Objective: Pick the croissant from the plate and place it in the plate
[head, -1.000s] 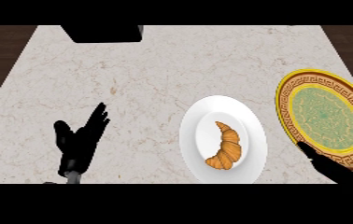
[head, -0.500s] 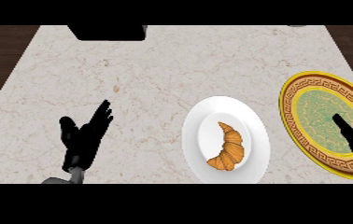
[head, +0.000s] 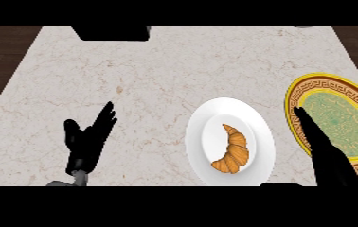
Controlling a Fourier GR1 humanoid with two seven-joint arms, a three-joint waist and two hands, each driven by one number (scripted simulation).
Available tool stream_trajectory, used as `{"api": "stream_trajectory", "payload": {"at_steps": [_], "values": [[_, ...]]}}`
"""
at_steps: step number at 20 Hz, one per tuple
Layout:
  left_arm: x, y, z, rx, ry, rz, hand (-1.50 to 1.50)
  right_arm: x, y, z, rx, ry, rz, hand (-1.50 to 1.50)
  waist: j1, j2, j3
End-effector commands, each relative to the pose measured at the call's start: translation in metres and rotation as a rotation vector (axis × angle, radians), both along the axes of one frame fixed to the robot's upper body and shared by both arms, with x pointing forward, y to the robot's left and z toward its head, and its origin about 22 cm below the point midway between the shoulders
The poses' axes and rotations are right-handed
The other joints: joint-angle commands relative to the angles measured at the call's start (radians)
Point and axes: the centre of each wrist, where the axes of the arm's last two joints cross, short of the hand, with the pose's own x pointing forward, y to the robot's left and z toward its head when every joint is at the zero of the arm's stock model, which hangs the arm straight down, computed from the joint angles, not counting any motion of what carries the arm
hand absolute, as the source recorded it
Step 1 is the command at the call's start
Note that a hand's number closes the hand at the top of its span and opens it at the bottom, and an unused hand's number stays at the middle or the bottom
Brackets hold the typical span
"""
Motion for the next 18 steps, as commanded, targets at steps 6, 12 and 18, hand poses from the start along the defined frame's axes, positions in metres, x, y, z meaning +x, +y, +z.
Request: {"api": "stream_trajectory", "payload": {"at_steps": [6,12,18], "values": [[-0.001,0.002,-0.005,-0.002,0.015,0.011,0.0,0.036,0.036,-0.03,-0.009,0.141,-0.008,-1.5,-0.005,0.0,0.001],[0.003,0.004,-0.019,-0.015,0.019,0.016,0.0,0.016,0.062,-0.032,0.018,0.164,0.014,-1.5,-0.01,0.0,0.0],[0.018,0.004,0.0,-0.005,0.012,0.012,0.0,0.03,0.091,-0.068,-0.076,0.18,0.006,-1.5,-0.008,0.001,0.0]]}}
